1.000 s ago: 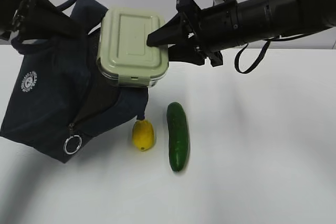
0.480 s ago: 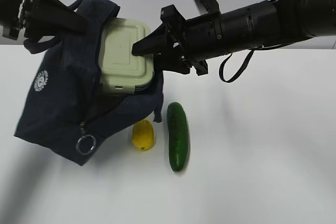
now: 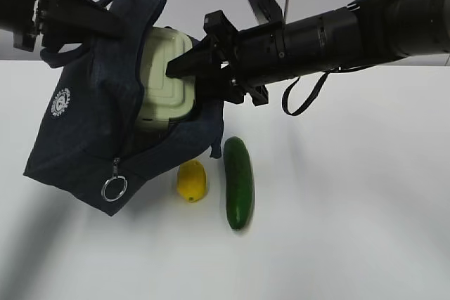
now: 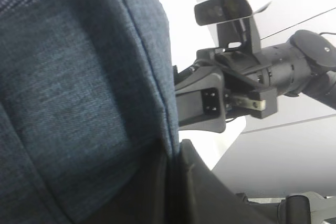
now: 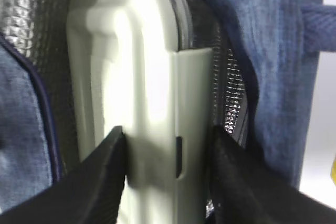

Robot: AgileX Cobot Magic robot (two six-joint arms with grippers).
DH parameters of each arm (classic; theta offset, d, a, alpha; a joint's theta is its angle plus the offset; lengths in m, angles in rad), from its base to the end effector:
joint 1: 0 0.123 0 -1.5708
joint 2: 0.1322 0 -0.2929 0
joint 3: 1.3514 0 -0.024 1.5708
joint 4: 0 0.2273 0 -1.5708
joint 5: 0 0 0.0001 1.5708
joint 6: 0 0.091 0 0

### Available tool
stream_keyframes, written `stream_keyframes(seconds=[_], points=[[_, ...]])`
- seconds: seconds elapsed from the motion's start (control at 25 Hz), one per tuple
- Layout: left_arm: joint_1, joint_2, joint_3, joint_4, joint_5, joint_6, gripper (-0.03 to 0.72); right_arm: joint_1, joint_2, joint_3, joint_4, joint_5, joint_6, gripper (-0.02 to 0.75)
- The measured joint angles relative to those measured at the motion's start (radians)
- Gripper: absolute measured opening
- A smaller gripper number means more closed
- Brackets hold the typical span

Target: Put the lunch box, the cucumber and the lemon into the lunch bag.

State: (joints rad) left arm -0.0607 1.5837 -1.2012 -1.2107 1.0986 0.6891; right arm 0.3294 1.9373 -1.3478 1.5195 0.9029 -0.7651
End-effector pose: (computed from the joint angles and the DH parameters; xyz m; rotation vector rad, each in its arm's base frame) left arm 0.2928 -0.0938 0.3303 0.2794 2.3090 -1.3174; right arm 0.3539 0.1965 0.2615 -0.1443 2.2995 1.5453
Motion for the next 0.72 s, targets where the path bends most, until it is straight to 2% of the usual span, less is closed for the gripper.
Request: stream_keyframes(seconds=[0.72], points=[[-0.022,0.143,-0.002,-0.116,-0.030,0.107,-0.006,0.011,0.059,0.000,0.039,-0.093,-0.074,0.344]])
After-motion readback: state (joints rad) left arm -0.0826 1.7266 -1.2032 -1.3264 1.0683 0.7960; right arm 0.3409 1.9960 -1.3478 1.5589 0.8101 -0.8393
